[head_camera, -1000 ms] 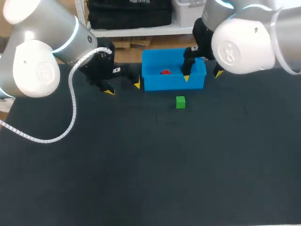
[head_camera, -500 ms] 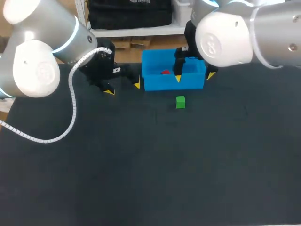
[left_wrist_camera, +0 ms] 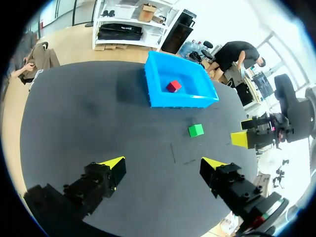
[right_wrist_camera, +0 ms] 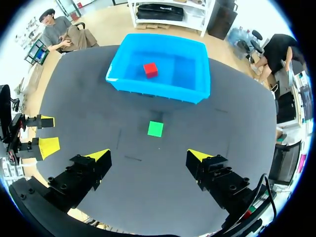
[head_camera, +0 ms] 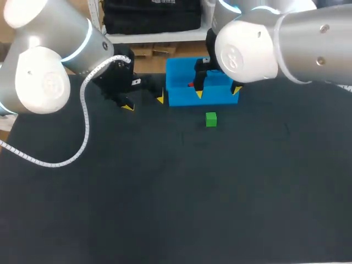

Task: Use the left arm to pick the red cube and place it into the blue plastic box first, then use the right arm to grasp the green cube and put it into the same blue plastic box after the first action is fully finished.

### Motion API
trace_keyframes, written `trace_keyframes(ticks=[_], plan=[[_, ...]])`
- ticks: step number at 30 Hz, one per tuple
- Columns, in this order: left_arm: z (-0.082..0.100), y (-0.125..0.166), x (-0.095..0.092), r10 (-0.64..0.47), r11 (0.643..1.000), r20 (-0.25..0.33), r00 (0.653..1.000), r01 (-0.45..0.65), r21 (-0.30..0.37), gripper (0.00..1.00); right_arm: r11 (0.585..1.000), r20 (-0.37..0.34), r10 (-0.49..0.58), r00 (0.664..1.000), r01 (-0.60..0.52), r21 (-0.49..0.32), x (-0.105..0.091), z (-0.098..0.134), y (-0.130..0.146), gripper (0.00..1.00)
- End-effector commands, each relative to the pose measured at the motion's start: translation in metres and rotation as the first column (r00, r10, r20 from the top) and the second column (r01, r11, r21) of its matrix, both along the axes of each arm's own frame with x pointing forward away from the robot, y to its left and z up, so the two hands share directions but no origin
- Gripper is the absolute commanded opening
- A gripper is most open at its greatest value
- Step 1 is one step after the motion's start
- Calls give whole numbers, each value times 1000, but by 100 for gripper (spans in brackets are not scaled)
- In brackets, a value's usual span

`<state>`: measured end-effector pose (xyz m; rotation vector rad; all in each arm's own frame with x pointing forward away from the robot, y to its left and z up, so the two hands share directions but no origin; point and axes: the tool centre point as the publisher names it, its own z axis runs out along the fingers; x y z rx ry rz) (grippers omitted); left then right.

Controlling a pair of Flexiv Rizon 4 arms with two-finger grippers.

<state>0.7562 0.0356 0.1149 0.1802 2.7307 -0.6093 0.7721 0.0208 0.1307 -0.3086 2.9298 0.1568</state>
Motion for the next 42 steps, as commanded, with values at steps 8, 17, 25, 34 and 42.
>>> trace_keyframes(ticks=[8, 17, 25, 34, 42], plan=[[0, 0, 1, -2, 1000, 0, 1000, 2, -3, 100, 1000, -37, -16, 999, 15, -24, 2, -26, 9, 100], [0, 0, 1, -2, 1000, 0, 1000, 2, -3, 100, 999, -42, -9, 999, 7, -44, 6, -39, 13, 100], [0, 0, 1, -2, 1000, 0, 1000, 2, -3, 100, 999, -34, -15, 999, 14, -35, 13, -47, 16, 100], [0, 0, 1, -2, 1000, 0, 1000, 2, -3, 100, 998, -39, -49, 998, 48, -30, 19, -60, 16, 100], [0, 0, 1, -2, 1000, 0, 1000, 2, -3, 100, 996, -42, -80, 996, 79, -32, 22, -70, 16, 100]])
